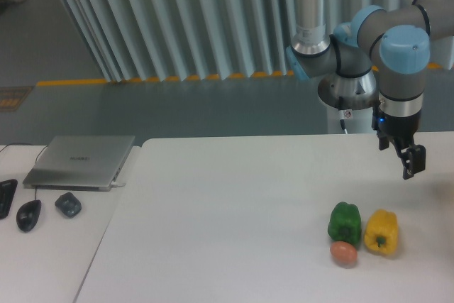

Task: Place the yellow pepper in a basket
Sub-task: 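Move the open gripper down toward the yellow bell pepper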

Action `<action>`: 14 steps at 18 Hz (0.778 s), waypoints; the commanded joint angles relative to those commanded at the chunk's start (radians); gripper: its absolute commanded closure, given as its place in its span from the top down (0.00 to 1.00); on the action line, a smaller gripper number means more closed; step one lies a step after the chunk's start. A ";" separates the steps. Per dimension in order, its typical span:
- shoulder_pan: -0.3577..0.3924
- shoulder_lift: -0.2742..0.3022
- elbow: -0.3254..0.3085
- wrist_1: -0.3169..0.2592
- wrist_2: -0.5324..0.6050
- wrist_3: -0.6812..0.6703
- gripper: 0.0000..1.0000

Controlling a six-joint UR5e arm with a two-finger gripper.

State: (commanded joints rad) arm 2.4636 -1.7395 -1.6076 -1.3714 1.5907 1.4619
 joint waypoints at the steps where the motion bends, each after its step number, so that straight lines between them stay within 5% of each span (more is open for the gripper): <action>1: 0.000 0.000 0.000 0.000 -0.002 0.000 1.00; 8: -0.035 -0.015 -0.005 0.009 -0.015 -0.112 1.00; 14: -0.043 -0.014 -0.052 0.149 -0.014 -0.133 1.00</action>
State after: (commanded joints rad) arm 2.4206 -1.7534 -1.6597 -1.2228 1.5769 1.3285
